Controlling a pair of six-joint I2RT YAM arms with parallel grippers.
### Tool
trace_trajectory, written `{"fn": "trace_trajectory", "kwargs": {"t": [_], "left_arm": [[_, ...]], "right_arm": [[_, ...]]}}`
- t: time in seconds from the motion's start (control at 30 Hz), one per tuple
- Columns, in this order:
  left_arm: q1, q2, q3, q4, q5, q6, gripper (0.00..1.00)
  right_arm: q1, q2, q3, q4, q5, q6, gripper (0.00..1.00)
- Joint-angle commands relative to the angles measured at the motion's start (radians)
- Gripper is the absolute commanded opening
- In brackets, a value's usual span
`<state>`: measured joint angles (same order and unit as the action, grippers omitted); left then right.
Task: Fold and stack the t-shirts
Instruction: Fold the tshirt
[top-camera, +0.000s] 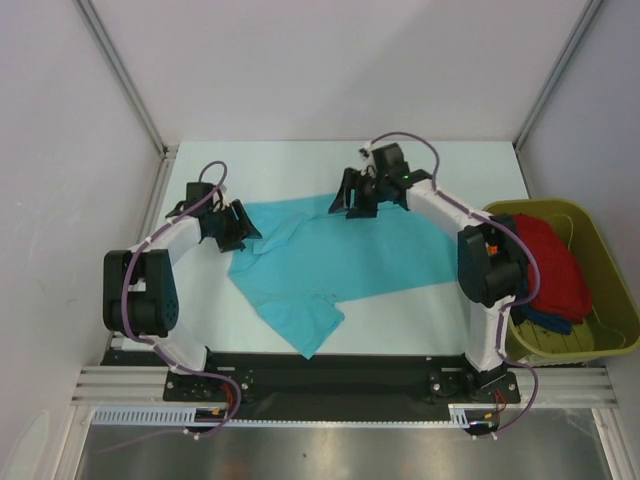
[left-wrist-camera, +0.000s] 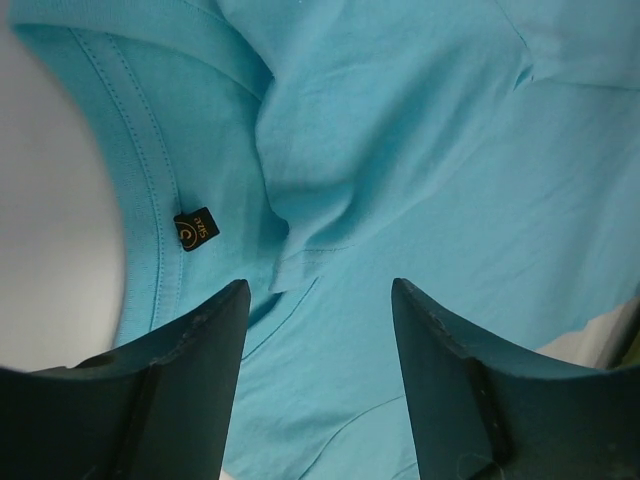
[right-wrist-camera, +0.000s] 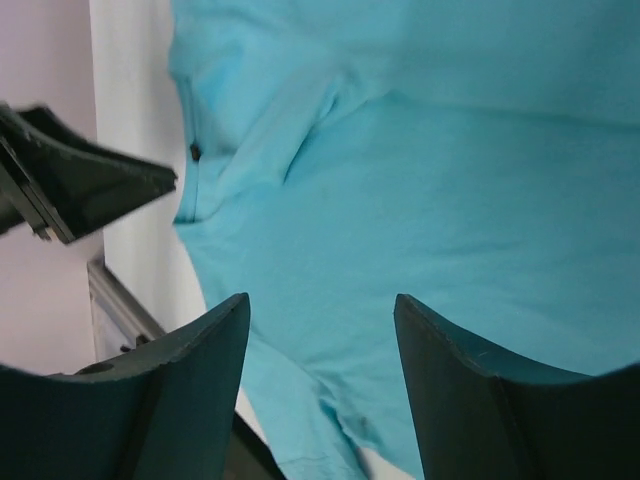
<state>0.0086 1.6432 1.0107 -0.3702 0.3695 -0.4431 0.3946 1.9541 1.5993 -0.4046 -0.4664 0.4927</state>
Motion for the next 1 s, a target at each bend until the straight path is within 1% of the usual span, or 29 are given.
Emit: {"fn": "trace_trajectory", "kwargs": {"t": [0.0,0.07,0.1,0.13,0.17,0.33,0.4,0.5,0.6,0.63,0.7,0.8,0.83,0.87,0.97], "left_arm": [[-0.001,-0.011,-0.001,0.022,-0.027,0.021,0.63],[-0.001,0.013,-0.017,0.046,0.008,0.015,0.60],[-0.001,0.027,-0.023,0.060,0.034,0.000,0.58],[0.001,0.041,-0.024,0.068,0.058,-0.008,0.57],[-0.001,0.067,-0.023,0.077,0.063,-0.011,0.56],[-0.002,0.093,-0.003,0.065,0.048,-0.020,0.56],[-0.001,0.104,0.003,0.065,0.057,-0.034,0.58],[-0.002,0.122,0.006,0.074,0.089,-0.057,0.57],[-0.001,0.138,-0.010,0.112,0.144,-0.094,0.46],[-0.001,0.135,-0.017,0.129,0.161,-0.104,0.38],[-0.001,0.126,-0.049,0.155,0.210,-0.138,0.30],[-0.001,0.086,-0.073,0.206,0.226,-0.177,0.03],[0.001,0.064,-0.073,0.217,0.226,-0.186,0.00],[0.001,0.057,-0.072,0.226,0.224,-0.204,0.00],[0.005,0.050,-0.028,0.232,0.204,-0.235,0.00]], "right_arm": [[0.067,0.014,-0.027,0.142,-0.113,0.086,0.65],[0.088,0.037,-0.036,0.173,-0.124,0.102,0.61],[0.096,0.049,-0.036,0.209,-0.149,0.125,0.54],[0.105,0.055,-0.032,0.219,-0.158,0.133,0.53],[0.108,0.061,-0.027,0.227,-0.164,0.139,0.52],[0.113,0.095,-0.022,0.242,-0.181,0.156,0.51],[0.116,0.101,-0.025,0.245,-0.181,0.156,0.51],[0.122,0.111,-0.032,0.247,-0.179,0.156,0.50],[0.122,0.134,-0.039,0.254,-0.187,0.178,0.50],[0.122,0.147,-0.047,0.265,-0.195,0.197,0.49],[0.125,0.158,-0.061,0.286,-0.204,0.242,0.46],[0.128,0.172,-0.113,0.383,-0.224,0.317,0.43],[0.128,0.177,-0.125,0.395,-0.225,0.337,0.41],[0.128,0.192,-0.137,0.467,-0.233,0.363,0.37],[0.130,0.226,-0.165,0.562,-0.258,0.463,0.24]]}}
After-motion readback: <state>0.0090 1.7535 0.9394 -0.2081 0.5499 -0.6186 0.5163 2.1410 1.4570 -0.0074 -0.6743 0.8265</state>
